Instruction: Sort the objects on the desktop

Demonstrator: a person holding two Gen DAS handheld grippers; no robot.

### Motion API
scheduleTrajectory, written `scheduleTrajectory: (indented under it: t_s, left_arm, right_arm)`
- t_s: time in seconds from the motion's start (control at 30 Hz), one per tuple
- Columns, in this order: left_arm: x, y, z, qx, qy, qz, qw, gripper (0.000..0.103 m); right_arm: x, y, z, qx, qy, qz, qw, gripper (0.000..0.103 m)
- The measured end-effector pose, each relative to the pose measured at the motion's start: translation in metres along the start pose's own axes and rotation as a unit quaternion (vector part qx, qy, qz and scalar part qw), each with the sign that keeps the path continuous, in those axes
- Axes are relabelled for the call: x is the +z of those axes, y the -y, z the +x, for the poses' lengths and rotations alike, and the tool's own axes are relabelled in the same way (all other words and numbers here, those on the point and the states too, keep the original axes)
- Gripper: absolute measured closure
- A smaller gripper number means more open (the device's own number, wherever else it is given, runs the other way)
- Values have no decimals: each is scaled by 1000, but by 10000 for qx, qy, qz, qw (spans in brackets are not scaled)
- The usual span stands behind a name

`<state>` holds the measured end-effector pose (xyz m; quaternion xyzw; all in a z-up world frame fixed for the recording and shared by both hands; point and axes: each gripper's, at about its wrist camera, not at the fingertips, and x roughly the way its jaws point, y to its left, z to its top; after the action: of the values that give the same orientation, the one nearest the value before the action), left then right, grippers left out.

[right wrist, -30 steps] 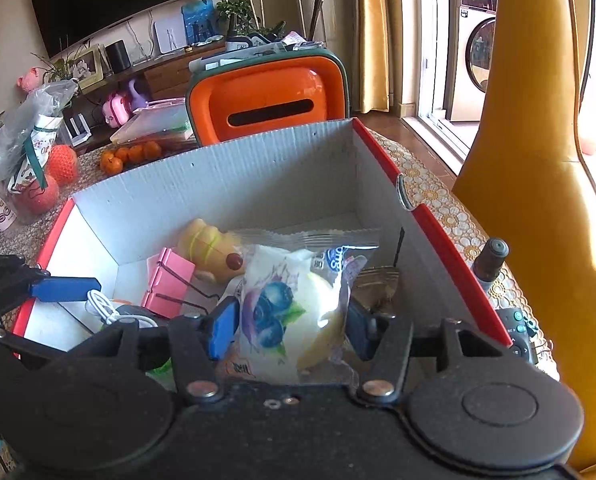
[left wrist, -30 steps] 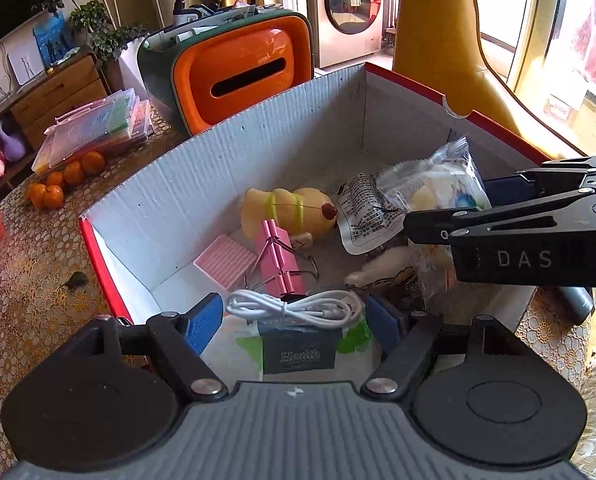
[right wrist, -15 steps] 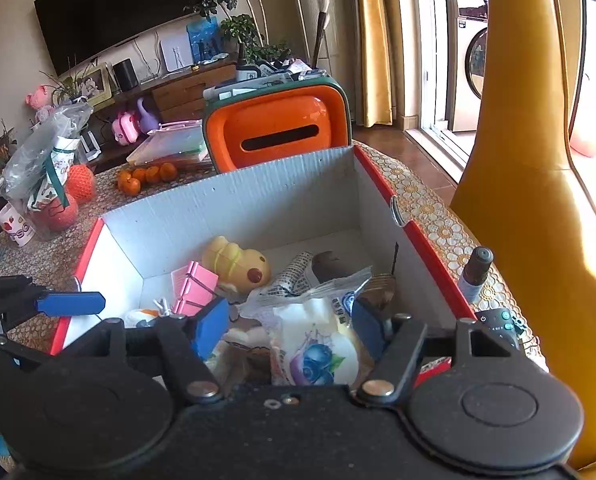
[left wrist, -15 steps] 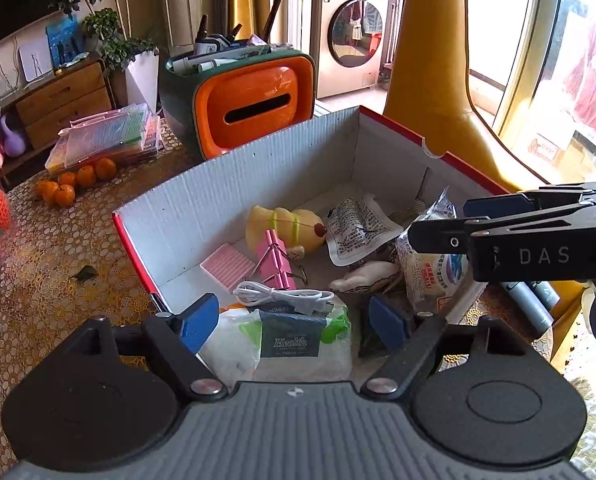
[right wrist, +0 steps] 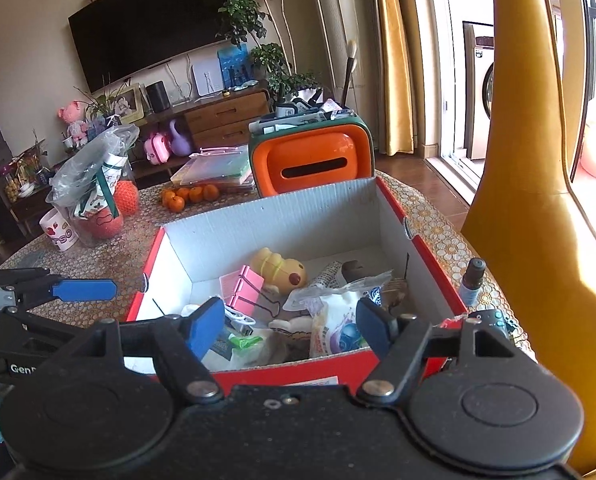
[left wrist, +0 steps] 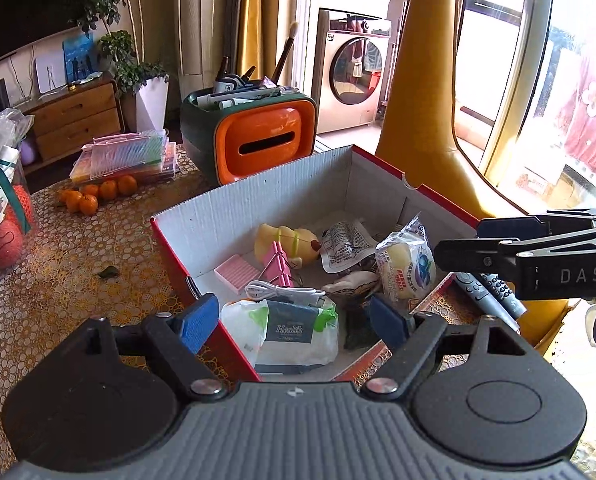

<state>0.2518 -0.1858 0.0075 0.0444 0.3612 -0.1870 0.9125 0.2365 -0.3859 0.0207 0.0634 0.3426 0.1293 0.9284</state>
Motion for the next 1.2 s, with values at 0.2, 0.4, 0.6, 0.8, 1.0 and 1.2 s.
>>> scheduleTrajectory:
  t_s: [0.2,0.4,0.6,0.8,1.0,1.2]
  left_arm:
    - [-10,4,-21,14,178,136,9997,21]
    - [-19,6,-37,70,336,143,9993,21]
    - [-27,3,-48,135,419,108,9990,21]
    - [-38,4,-52,152,381,114,9991,10]
    - [-46,2,-56,152,340,-37,9993,1]
    - [-51,1,-61,222,363,-93,9991,1]
  right_arm:
    - [-12,-11,-16,51,118,-105,9999,30]
    - [-25,-23,-31,122,202,-268,9994,30]
    - [-38,-31,-43,186,297,-208,9992,22]
    - [-50,-34,-52,162,307,-92,9994,18]
    - [-62,-39,-61,-7,325,-223,9992,11]
    - [-68,-38,-69,-46,403,-135,9991,7]
